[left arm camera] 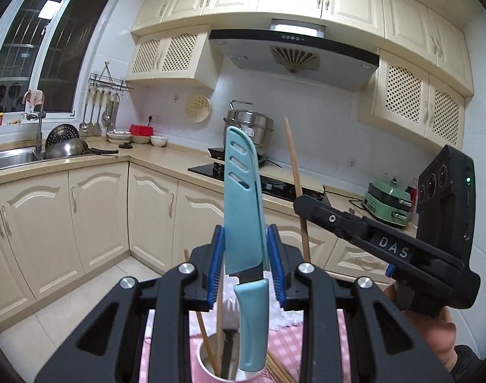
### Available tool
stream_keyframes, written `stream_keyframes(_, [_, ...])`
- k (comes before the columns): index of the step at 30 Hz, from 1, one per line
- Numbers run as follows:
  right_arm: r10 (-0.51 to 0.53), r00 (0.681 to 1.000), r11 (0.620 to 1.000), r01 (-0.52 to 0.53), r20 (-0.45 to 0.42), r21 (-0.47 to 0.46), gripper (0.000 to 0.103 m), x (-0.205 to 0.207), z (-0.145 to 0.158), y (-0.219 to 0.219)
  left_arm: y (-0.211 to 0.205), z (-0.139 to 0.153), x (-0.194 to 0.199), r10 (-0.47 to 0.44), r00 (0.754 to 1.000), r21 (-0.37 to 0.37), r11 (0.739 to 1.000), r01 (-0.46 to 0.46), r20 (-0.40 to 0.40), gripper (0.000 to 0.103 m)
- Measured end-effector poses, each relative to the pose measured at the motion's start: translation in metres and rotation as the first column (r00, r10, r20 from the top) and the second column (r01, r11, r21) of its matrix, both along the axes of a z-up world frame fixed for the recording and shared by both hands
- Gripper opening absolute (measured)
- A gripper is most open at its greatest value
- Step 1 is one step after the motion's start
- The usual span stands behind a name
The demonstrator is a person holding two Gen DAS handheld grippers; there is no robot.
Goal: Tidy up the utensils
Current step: 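Lift the knife with the left tool while the right tool lifts the chopstick toward the cup, then lower the knife and chopstick into the pink cup and open both tools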
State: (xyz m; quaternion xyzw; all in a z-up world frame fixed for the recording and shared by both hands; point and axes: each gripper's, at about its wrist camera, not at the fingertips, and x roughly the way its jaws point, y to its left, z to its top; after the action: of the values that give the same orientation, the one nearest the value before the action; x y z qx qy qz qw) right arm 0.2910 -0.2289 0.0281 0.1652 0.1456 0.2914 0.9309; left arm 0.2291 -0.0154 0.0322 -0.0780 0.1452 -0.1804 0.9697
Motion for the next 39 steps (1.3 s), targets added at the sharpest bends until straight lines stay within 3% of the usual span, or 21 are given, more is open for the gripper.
stream_keyframes(12, [-0.04,0.999,0.999,0.041,-0.02,0.017,0.005,0.016,-0.029,0.014,0.003,-0.031,0.028,0.019,0.999,-0.007,1.0,-0.019,-0.047,0.026])
stream_keyframes(36, [-0.031,0.996,0.998,0.026,-0.088,-0.063,0.007,0.019,-0.062,0.029,-0.005,-0.067,0.034,0.005,0.996,0.025,1.0,-0.002,-0.094,0.027])
stream_keyframes(38, [-0.042,0.995,0.997,0.035,-0.088,-0.073,0.019,0.015,-0.061,0.027,-0.004,-0.066,0.028,0.011,0.997,0.033,0.999,-0.008,-0.079,0.033])
stream_keyframes(39, [-0.07,0.993,0.996,0.064,-0.093,-0.067,0.039,0.013,-0.06,0.022,-0.002,-0.064,0.025,0.019,0.997,0.031,0.999,-0.017,-0.071,0.04])
